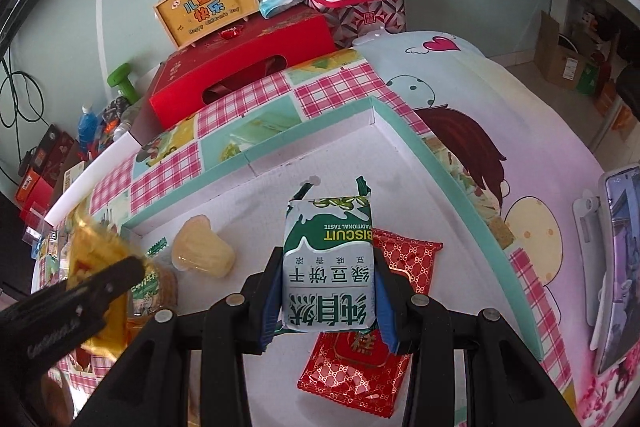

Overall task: Organize snacks
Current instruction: 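Open the right tool over the tray while the left releases the bread bag there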

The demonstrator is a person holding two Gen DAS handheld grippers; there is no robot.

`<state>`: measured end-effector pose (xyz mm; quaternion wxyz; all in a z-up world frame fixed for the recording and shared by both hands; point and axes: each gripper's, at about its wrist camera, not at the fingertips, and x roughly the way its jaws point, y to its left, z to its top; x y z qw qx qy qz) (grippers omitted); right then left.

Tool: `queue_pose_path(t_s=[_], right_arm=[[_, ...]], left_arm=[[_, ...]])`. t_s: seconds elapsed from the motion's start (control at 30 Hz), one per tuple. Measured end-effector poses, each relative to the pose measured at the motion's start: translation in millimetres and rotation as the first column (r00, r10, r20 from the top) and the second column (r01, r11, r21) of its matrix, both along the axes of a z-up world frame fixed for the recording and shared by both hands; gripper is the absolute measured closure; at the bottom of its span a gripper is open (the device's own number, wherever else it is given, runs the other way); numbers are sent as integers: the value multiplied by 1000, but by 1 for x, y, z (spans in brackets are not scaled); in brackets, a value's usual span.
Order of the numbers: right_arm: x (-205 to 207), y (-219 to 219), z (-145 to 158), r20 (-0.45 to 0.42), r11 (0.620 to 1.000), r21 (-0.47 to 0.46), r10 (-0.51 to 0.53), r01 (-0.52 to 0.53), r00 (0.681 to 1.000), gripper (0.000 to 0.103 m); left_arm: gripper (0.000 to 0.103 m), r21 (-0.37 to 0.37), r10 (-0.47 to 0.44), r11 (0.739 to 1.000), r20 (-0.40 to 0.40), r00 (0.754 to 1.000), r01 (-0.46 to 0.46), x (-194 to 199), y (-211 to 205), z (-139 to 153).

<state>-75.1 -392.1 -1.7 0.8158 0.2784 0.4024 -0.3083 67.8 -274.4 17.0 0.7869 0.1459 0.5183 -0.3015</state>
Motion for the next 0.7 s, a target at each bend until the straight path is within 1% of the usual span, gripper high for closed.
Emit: queue_pose_path(t_s=[0.2,0.33,0.6,0.63,0.67,0.7], right_arm=[[0,-2,-3,6,1000,15,0,0,1000,60],[-1,-4,-4,8,1000,19,-5,5,1000,60],[-2,-7,-4,7,1000,20,-8,8,1000,60],[-2,-6,-4,7,1000,18,-8,7,1000,60],[-2,-6,-3,6,1000,15,-7,7,1000,60],[-2,-6,-2,10,1000,11,-5,5,1000,60]], left_arm=[[52,-8,4,1000,-24,1000,-4,12,-20,-8],[52,-6,-9,1000,-18,1000,9,11,-34,-11],[51,-48,-29,998,-65,997,26,5,-44,-16],[49,-52,-28,998,-68,997,24,5,-43,-15],[43,-50,-25,999,-64,998,22,5,-42,-14],[39,-48,-19,999,-57,998,16,5,-40,-13]])
